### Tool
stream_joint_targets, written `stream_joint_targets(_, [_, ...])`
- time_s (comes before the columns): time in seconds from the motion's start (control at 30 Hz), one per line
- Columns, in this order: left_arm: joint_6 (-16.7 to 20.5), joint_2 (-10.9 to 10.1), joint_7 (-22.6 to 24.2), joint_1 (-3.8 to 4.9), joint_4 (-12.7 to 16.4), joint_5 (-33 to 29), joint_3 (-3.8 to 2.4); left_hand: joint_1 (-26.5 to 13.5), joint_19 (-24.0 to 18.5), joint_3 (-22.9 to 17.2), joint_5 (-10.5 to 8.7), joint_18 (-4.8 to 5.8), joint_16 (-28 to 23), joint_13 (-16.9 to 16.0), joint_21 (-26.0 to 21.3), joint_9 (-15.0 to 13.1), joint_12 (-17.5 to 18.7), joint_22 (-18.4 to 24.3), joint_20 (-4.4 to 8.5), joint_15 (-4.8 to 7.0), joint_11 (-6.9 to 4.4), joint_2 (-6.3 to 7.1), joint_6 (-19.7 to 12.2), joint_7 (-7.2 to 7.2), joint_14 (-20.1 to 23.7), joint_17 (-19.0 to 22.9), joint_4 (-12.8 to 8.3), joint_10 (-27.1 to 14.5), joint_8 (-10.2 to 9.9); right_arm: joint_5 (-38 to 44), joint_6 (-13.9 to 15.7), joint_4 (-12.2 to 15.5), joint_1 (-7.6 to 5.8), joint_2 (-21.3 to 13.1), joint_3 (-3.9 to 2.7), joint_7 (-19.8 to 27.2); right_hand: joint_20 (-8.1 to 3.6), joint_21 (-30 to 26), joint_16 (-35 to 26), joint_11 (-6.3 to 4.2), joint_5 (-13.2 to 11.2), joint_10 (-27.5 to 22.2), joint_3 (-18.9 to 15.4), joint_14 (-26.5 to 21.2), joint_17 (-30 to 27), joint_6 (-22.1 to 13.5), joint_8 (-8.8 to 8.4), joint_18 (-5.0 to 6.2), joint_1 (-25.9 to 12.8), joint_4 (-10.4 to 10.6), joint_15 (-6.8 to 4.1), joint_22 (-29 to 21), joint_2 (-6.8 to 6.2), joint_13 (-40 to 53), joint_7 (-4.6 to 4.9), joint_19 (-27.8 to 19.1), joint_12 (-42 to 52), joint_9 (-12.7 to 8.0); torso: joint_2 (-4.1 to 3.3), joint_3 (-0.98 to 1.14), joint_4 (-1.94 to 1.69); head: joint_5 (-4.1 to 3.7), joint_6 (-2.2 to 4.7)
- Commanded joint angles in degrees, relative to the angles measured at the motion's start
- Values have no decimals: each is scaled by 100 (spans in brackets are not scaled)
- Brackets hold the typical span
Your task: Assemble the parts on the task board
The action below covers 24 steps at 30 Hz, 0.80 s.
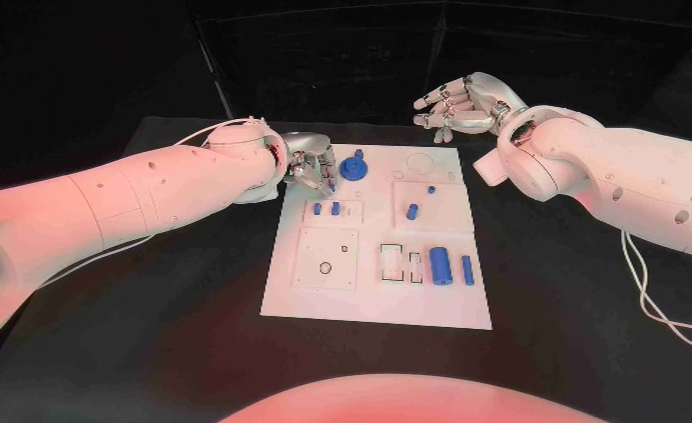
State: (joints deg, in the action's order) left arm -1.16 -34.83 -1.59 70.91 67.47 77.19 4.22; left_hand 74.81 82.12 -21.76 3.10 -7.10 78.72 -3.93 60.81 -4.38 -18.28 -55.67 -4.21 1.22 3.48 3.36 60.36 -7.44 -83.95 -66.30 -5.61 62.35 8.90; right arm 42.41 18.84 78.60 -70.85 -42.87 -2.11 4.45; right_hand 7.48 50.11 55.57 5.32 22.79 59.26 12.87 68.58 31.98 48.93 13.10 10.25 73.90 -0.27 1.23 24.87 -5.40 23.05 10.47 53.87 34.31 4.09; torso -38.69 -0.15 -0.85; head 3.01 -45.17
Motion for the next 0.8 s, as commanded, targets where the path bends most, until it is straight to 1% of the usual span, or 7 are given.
stream_joint_targets(0.03, [-121, 14, -12, 4, -10, 31, 0, -15, 20, -41, -22, 47, -14, 7, 21, 19, 40, -10, -13, -3, 27, 65, -55, 4, -161, 8, -2, 24, -47, 8, -41, 4, -11, 1, -4, 53, 10, -29, 26, 2, 20, -42, 2, -39, -5, -34, 31, 22, 14, 27, 4, -7, 27, -5, -16, 14, 3, 7, -2, 2, 3, 1, -9])
stream_joint_targets(0.1, [-137, 21, -19, 4, -15, 31, 0, -34, 14, -45, -23, 44, -17, 6, 14, 38, 63, -4, -16, -5, 27, 84, -104, -2, -158, 19, 3, 27, -96, 8, -44, 5, -11, 0, -4, 47, 10, -29, 26, 2, 20, -42, 2, -39, -5, -34, 31, 22, 14, 27, 4, -7, 27, -5, -16, 14, 3, 7, -4, 1, 2, -7, -12])
stream_joint_targets(0.23, [-154, 30, -31, 4, -23, 31, 1, -79, 9, -36, -23, 43, -23, 6, 9, 46, 92, -4, -19, -7, 32, 111, -115, -5, -154, 35, 24, 28, -128, 8, -49, 4, -11, -2, -4, 38, 10, -29, 28, 3, 19, -43, 1, -40, -8, -35, 34, 22, 12, 32, 4, -7, 28, -9, -16, 15, 3, 7, 3, -1, 3, -13, -13])
stream_joint_targets(0.37, [-159, 37, -38, 4, -23, 31, 1, -115, 3, -32, -23, 41, -30, 5, 6, 65, 130, -7, -23, -8, 32, 149, -177, -15, -150, 55, 39, 36, -197, 8, -50, 6, -11, -6, -4, 32, 10, -29, 28, 3, 19, -43, 1, -40, -8, -35, 34, 22, 12, 32, 4, -7, 28, -9, -16, 15, 3, 7, 2, 1, 1, -20, -15])
stream_joint_targets(0.63, [-141, 41, -48, 4, -27, 31, 1, -129, -3, -41, -23, 38, -34, 1, 1, 75, 173, -10, -23, -4, 24, 181, -263, -21, -147, 69, 46, 60, -292, 8, -50, 8, -11, -7, -4, 30, 10, -29, 28, 3, 19, -43, 1, -40, -8, -35, 34, 22, 12, 32, 4, -7, 28, -9, -16, 15, 3, 7, 3, 1, -6, -26, -6])
stream_joint_targets(0.8, [-117, 29, -59, 4, -20, 31, 1, -133, -6, -44, -22, 39, -42, 7, 5, 77, 220, -21, -24, -6, 30, 216, -314, -23, -143, 88, 40, 40, -349, 8, -47, 8, -11, -11, -4, 23, 10, -29, 28, 3, 19, -43, 1, -40, -8, -35, 34, 22, 12, 32, 4, -7, 28, -9, -16, 15, 3, 7, 1, 0, -3, -23, 2])
